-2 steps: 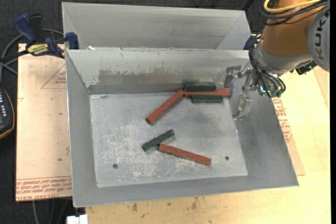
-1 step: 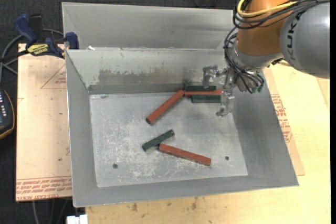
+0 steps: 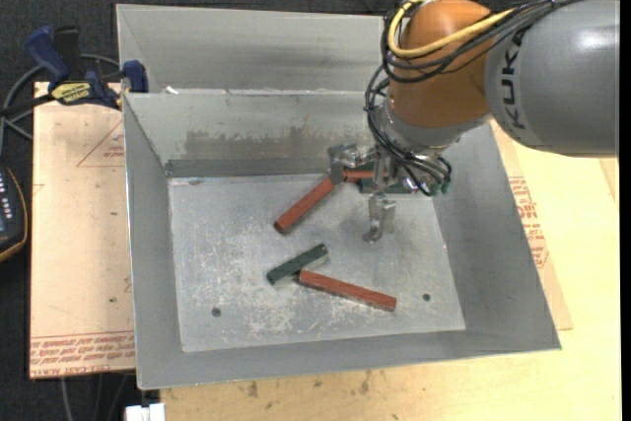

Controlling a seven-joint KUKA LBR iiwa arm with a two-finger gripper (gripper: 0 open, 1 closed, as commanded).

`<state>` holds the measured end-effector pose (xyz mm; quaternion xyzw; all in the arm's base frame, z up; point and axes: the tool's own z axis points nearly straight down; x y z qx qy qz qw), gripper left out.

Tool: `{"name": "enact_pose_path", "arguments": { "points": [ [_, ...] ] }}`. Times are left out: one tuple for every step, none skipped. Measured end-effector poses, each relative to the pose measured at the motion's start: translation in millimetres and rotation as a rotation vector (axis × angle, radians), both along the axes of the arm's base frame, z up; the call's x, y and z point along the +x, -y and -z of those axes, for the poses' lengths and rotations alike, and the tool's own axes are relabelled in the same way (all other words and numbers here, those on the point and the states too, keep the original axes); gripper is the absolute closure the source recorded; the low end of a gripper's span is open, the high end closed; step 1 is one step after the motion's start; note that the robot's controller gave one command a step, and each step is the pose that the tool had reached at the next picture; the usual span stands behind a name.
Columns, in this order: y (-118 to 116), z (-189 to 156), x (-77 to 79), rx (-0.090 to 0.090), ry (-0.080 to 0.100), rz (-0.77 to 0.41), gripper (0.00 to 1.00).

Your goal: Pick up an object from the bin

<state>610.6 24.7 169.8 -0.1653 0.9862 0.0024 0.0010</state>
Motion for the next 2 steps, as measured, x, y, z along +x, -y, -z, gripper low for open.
{"name": "enact_pose_path", "arguments": {
  "points": [
    [-20,98,-1.4,-0.002,0.001,-0.046,0.0],
    [-70,92,10.7,-0.001,0.004,0.031,0.0]
  ]
}}
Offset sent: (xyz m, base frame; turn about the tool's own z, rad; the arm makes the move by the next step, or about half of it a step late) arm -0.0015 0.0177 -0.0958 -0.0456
